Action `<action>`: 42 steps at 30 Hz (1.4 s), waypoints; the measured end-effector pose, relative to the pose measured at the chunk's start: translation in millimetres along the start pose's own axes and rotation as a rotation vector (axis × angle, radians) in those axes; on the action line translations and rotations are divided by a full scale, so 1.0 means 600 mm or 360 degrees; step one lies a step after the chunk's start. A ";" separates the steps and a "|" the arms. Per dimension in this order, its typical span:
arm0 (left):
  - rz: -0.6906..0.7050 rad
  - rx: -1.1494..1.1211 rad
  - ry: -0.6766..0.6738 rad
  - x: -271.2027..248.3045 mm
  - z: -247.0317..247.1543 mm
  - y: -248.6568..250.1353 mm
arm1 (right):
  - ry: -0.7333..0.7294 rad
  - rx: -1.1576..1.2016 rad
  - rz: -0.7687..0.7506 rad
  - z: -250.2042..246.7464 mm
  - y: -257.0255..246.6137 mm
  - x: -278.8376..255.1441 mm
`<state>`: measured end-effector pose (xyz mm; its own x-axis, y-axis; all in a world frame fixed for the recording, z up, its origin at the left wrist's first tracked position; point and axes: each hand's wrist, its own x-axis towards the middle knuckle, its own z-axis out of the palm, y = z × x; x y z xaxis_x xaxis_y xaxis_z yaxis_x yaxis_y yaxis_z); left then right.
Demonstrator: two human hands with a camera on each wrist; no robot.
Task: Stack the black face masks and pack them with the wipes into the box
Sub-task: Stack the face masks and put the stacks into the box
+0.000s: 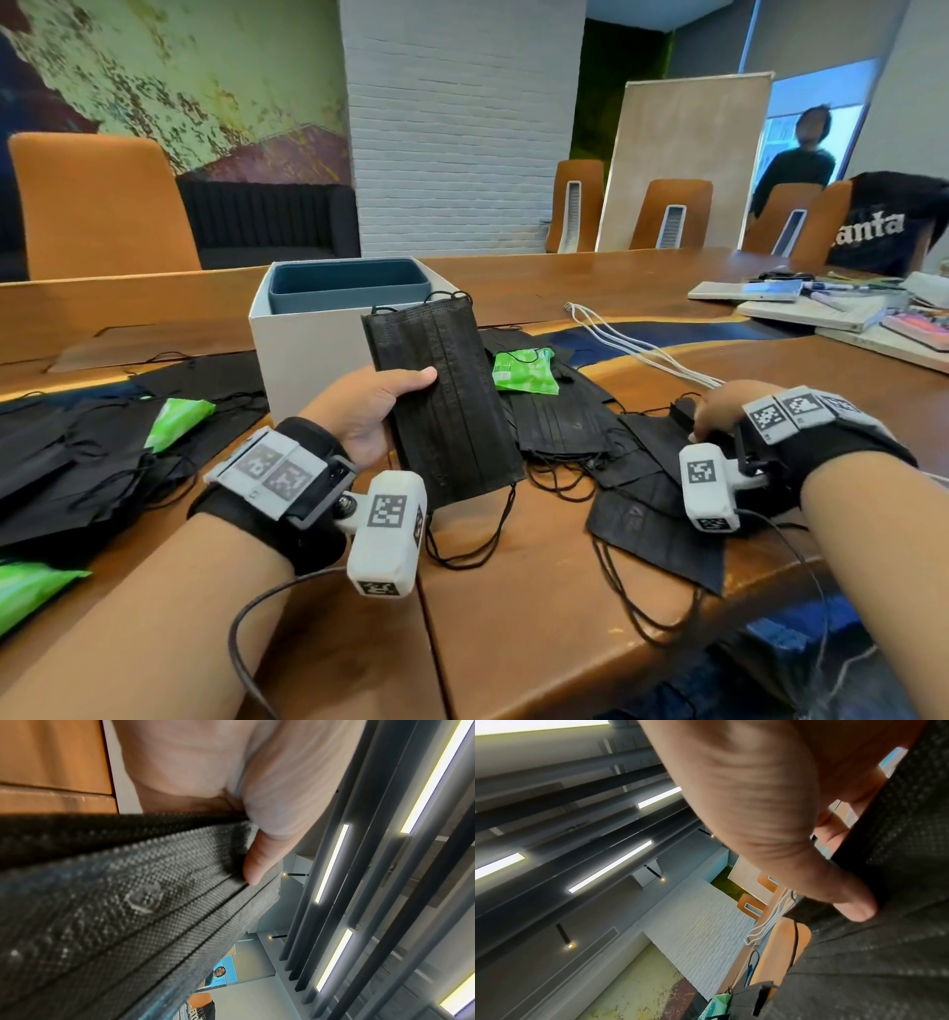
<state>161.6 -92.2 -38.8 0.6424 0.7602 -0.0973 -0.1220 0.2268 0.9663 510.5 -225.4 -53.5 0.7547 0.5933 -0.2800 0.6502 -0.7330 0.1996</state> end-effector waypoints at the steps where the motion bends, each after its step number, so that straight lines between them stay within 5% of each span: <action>1: 0.0003 0.0002 0.0003 -0.001 0.000 0.000 | 0.0018 0.0032 -0.0009 -0.003 -0.005 -0.013; 10: 0.0007 0.0018 0.0009 -0.003 -0.001 0.002 | 0.0264 0.0563 -0.0183 -0.039 -0.022 -0.081; 16: 0.0072 -0.0019 0.0050 -0.007 -0.009 0.012 | 0.0532 0.1361 -0.0716 -0.115 -0.067 -0.154; 23: 0.0034 -0.0040 0.0211 -0.006 -0.038 0.017 | 0.0022 0.2498 -0.1524 -0.143 -0.178 -0.199; 35: 0.0085 -0.0101 0.0041 -0.004 -0.043 0.023 | -0.0657 0.2907 -0.1437 -0.077 -0.326 -0.159; 42: 0.0203 0.0337 -0.0041 -0.007 -0.044 0.018 | -0.0669 0.3173 -0.1500 -0.031 -0.367 -0.143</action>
<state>137.4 -77.0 -34.0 0.6513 0.7582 0.0318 -0.0435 -0.0046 0.9990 304.0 -108.5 -56.0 0.1465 0.9809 0.1281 -0.3966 0.1769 -0.9008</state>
